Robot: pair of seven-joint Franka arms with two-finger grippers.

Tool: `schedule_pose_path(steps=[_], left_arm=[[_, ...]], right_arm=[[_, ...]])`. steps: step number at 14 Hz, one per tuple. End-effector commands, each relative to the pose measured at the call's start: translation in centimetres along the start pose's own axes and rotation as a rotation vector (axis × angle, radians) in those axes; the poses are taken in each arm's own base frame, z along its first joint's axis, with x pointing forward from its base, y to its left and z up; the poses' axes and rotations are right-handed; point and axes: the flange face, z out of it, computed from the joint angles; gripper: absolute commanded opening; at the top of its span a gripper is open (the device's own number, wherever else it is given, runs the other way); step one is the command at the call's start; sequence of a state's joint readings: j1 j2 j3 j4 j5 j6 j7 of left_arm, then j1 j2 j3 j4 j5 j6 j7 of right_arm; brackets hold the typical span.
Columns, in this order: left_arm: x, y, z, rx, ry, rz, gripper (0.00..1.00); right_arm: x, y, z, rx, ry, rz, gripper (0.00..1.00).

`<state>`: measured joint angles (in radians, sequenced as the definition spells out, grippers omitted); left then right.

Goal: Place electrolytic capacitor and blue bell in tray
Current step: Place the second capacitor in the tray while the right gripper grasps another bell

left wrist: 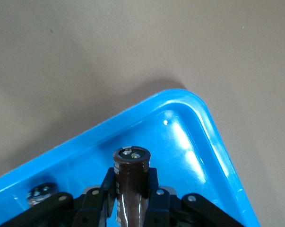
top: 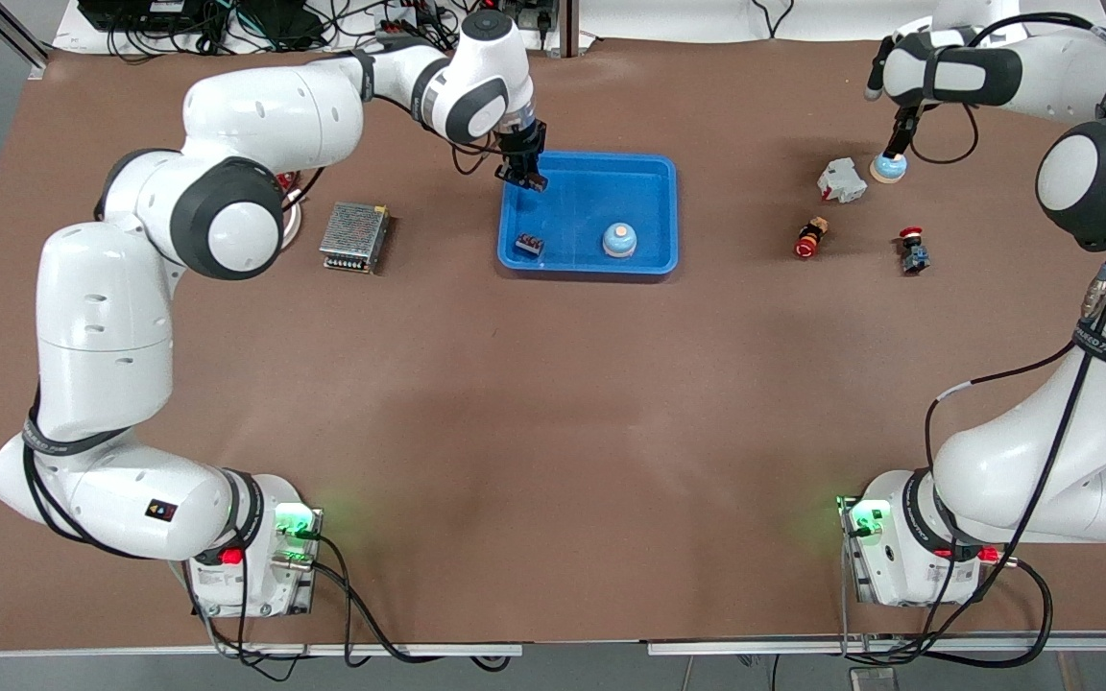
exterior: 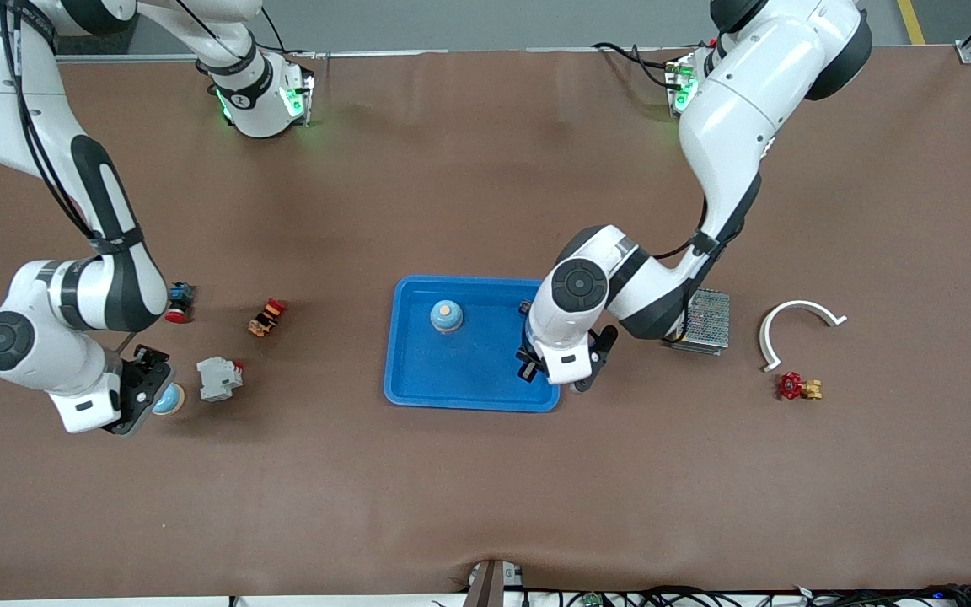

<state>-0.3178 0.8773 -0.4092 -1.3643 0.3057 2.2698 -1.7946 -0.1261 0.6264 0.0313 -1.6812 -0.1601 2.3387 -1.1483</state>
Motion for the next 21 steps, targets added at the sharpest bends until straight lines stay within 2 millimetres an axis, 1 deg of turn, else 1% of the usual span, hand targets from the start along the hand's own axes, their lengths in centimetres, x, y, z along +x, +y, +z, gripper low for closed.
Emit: schedule_pose_path(steps=[1,3,4,5,6,7,8,10,11,12,13,14,16,17,19,21], left_arm=[[-0.6,0.3,1.7,-0.013,0.01,-0.022,0.0],[-0.3,0.2,2.6,-0.004,0.026,-0.022,0.0],[-0.3,0.1,2.8,-0.003,0.026,-0.019,0.0],[-0.3,0.1,2.8,-0.003,0.026,-0.016,0.04],[-0.1,0.1,2.8,-0.005,0.027,-0.017,0.19],[0.0,0.2,2.8,-0.004,0.032,-0.01,0.52],[-0.1,0.2,2.5,-0.01,0.036,-0.003,1.0],[0.2,0.4,1.9,-0.017,0.042,0.014,1.0],[0.3,0.5,1.3,-0.022,0.046,0.018,1.0],[0.8,0.7,0.6,-0.025,0.053,0.017,1.0],[1.3,0.9,-0.8,-0.032,0.062,0.029,1.0],[1.7,0.9,-1.6,-0.017,0.068,0.048,1.0],[3.5,0.8,-3.8,0.012,0.086,0.093,1.0],[4.3,0.9,-5.5,0.016,0.095,0.117,1.0],[7.2,0.8,-9.0,0.027,0.106,0.17,1.0],[8.7,0.5,-13.4,0.029,0.137,0.26,1.0]], right_arm=[[-1.0,0.3,1.4,-0.01,0.031,-0.04,1.0],[-1.6,0.3,2.5,-0.002,0.03,-0.035,1.0],[-1.8,0.5,2.7,-0.009,0.033,-0.031,1.0],[-1.8,0.5,2.9,-0.009,0.036,-0.03,1.0],[-1.7,0.4,3.2,-0.007,0.035,-0.032,1.0],[-1.8,0.3,3.7,0.0,0.035,-0.03,1.0],[-1.9,0.3,4.2,0.001,0.037,-0.025,1.0],[-1.8,0.2,4.8,0.004,0.04,-0.028,1.0],[-1.8,0.3,4.9,-0.006,0.046,-0.024,1.0],[-1.7,0.3,5.3,-0.011,0.049,-0.028,1.0],[-1.9,0.2,5.8,-0.007,0.049,-0.024,1.0],[-2.1,0.2,6.2,-0.006,0.05,-0.02,1.0],[-2.2,0.3,6.3,-0.008,0.05,-0.02,1.0],[-2.2,0.3,6.3,-0.008,0.051,-0.019,1.0],[-2.1,0.2,6.5,-0.005,0.051,-0.02,1.0],[-2.3,0.2,6.8,0.0,0.05,-0.017,1.0]])
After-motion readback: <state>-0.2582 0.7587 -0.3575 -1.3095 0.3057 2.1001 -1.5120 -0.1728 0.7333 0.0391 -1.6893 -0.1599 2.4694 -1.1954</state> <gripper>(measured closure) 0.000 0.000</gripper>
